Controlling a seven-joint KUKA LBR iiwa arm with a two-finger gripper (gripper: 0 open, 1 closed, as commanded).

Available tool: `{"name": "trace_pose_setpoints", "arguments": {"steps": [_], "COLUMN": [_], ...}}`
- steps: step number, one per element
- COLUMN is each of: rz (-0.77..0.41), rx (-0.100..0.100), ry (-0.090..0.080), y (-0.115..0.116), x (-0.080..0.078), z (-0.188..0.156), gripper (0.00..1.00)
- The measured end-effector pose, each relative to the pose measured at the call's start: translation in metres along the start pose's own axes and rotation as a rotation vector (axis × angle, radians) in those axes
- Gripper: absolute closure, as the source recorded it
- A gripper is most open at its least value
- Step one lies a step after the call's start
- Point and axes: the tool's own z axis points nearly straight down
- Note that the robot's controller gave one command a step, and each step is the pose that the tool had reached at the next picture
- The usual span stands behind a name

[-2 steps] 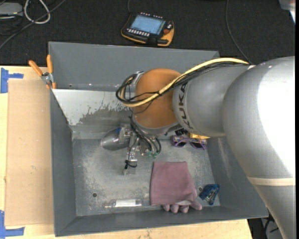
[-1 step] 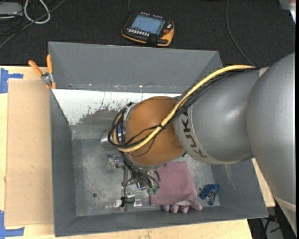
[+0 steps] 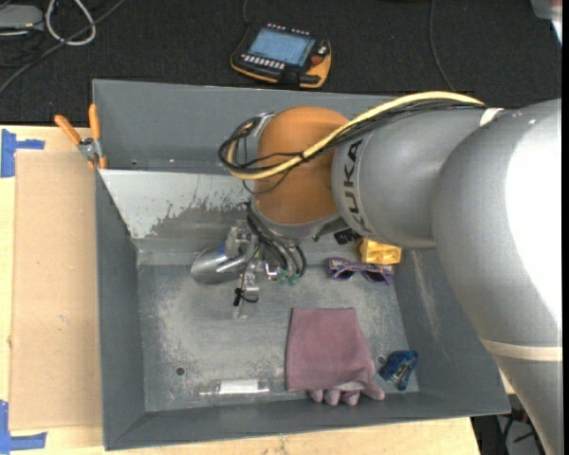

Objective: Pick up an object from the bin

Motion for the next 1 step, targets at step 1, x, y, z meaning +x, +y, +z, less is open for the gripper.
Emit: {"name": "trace_pose_setpoints", "arguments": {"steps": [1], "rz": [-0.523], "rx": [-0.005], "ry": [-0.005], "y": [0.0294], "x": [0.1146], "z": [0.0269], "gripper": [0.0]}}
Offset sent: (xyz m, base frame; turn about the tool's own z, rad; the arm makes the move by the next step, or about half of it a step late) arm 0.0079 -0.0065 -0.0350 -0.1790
